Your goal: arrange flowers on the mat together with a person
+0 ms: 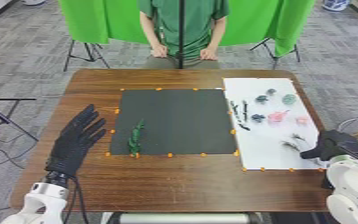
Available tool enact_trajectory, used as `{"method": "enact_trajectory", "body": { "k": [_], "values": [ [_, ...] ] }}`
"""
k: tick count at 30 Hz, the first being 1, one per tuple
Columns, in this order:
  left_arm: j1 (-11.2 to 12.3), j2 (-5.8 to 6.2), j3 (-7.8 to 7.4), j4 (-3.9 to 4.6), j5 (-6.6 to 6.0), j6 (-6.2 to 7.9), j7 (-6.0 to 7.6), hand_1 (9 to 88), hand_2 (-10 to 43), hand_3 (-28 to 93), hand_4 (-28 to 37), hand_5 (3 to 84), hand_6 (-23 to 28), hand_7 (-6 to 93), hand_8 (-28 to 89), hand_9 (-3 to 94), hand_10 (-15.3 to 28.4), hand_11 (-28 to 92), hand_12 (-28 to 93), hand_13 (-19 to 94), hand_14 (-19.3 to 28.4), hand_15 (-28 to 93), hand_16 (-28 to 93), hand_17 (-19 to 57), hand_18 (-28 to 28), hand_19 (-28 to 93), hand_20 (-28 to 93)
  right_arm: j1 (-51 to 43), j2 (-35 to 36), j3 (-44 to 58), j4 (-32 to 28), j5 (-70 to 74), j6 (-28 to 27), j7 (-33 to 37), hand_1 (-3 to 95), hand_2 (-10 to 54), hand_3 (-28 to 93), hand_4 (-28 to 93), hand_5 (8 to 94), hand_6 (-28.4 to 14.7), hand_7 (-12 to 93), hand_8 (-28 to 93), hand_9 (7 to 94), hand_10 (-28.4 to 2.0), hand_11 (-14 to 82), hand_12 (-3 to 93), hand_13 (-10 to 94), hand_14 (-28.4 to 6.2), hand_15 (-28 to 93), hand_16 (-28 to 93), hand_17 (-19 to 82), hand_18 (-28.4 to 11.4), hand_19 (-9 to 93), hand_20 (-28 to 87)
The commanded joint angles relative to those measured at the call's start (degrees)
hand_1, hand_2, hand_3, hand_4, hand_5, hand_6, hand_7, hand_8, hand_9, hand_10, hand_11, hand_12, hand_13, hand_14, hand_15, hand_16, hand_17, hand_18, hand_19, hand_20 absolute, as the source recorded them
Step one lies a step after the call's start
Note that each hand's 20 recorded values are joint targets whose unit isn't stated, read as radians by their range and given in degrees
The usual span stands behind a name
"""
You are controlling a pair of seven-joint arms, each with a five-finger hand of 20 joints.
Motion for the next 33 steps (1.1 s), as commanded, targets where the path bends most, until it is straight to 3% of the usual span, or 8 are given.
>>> {"method": "enact_trajectory", "body": {
  "k": [1, 8, 10, 12, 21, 24, 28, 33],
  "values": [
    [0.4, -0.54, 0.24, 0.25, -0.26, 0.19, -0.28, 28.9, -7.7, 66, -25.4, 27.4, 2.8, 15.7, -9, 18.5, 9.1, 13, 17, 19, 10.8, 19, 5, -9.6, 20.0, 39, 8, -2.6, -0.5, 0.9, 3.6, 8.4, 3.0, -4.4, 49.1, -9.5, 61, -28, 81.0, 3.1, 54, 2, 83.2, -9.0, 70.2, 46.1, 77, -9.7, 83, 33, 39, -20.0, 87, 30],
    [0.7, -0.72, 0.15, 0.18, -0.22, 0.23, -0.12, 28.8, -7.7, 67, -25.3, 27.5, 2.9, 15.6, -9, 18.5, 9.2, 13, 18, 19, 10.8, 19, 5, -9.6, 20.0, 39, 8, -3.6, -0.5, 1.6, 3.0, 6.2, 7.3, -5.9, 42.0, -9.5, 78, -28, 83.4, 2.2, 52, 9, 85.5, -8.8, 70.2, 45.7, 79, -9.8, 83, 33, 40, -20.3, 88, 29],
    [0.7, -0.69, 0.07, 0.13, -0.23, 0.31, -0.06, 28.8, -7.8, 67, -25.3, 27.4, 2.9, 15.5, -9, 18.6, 9.2, 13, 18, 19, 10.9, 19, 5, -9.6, 20.0, 39, 8, -4.2, -0.2, 1.5, 1.4, 0.3, 7.1, -5.0, 37.5, -9.5, 80, -28, 84.4, 2.3, 54, -3, 85.6, -9.1, 70.4, 46.1, 79, -10.2, 84, 34, 40, -20.5, 89, 30],
    [0.8, -0.76, -0.06, 0.09, -0.24, 0.28, -0.01, 28.8, -7.7, 67, -25.4, 27.4, 2.9, 15.6, -9, 18.5, 9.1, 13, 18, 19, 10.9, 20, 5, -9.6, 20.0, 39, 8, -4.5, -0.4, 2.5, -0.7, -0.5, 6.2, -4.3, 30.5, -9.5, 77, -28, 85.2, 2.5, 58, -14, 86.4, -9.4, 71.8, 45.8, 80, -10.7, 85, 34, 40, -20.7, 89, 30],
    [0.6, -0.61, -0.04, 0.20, -0.31, 0.00, -0.23, 28.7, -7.3, 66, -25.3, 27.5, 2.9, 15.5, -9, 18.8, 9.3, 14, 17, 19, 11.1, 20, 5, -9.6, 20.0, 39, 8, -5.2, 1.4, 5.8, -5.3, -2.1, 4.4, -4.0, 19.4, -9.5, 68, -28, 87.1, 1.5, 59, -14, 87.2, -10.0, 72.8, 45.6, 80, -11.7, 86, 34, 40, -22.1, 90, 29],
    [0.2, -0.54, -0.01, 0.43, -0.28, -0.30, -0.52, 28.6, -7.3, 66, -25.3, 27.5, 2.9, 15.3, -9, 18.9, 9.3, 14, 17, 19, 11.1, 20, 5, -9.6, 20.0, 39, 8, -4.7, 2.4, 5.8, -4.4, -2.8, 2.7, -2.6, 19.5, -9.5, 68, -28, 82.8, 0.8, 54, -14, 83.0, -11.0, 69.2, 45.3, 76, -12.0, 83, 33, 36, -21.4, 87, 28],
    [0.0, -0.55, 0.10, 0.53, -0.25, -0.25, -0.54, 28.5, -7.3, 67, -25.2, 27.6, 2.9, 15.3, -9, 19.0, 9.4, 14, 17, 19, 11.1, 20, 4, -9.6, 20.0, 39, 8, -3.2, 2.4, 5.6, -2.7, -0.7, -1.0, 0.8, 21.6, -9.5, 73, -28, 70.8, -0.9, 42, -14, 69.3, -12.7, 61.8, 43.6, 67, -12.2, 76, 30, 29, -20.3, 80, 28],
    [0.5, -0.56, 0.00, 0.39, -0.23, -0.18, -0.46, 28.6, -7.3, 66, -25.3, 27.5, 2.9, 15.3, -9, 19.0, 9.3, 14, 17, 19, 11.1, 20, 4, -9.6, 20.0, 39, 8, -3.0, 1.7, 5.6, -2.0, 0.5, -0.5, 2.8, 25.4, -9.5, 74, -28, 65.2, -2.9, 40, -13, 65.4, -13.5, 59.3, 42.0, 64, -11.7, 73, 28, 28, -19.9, 75, 29]
  ]
}}
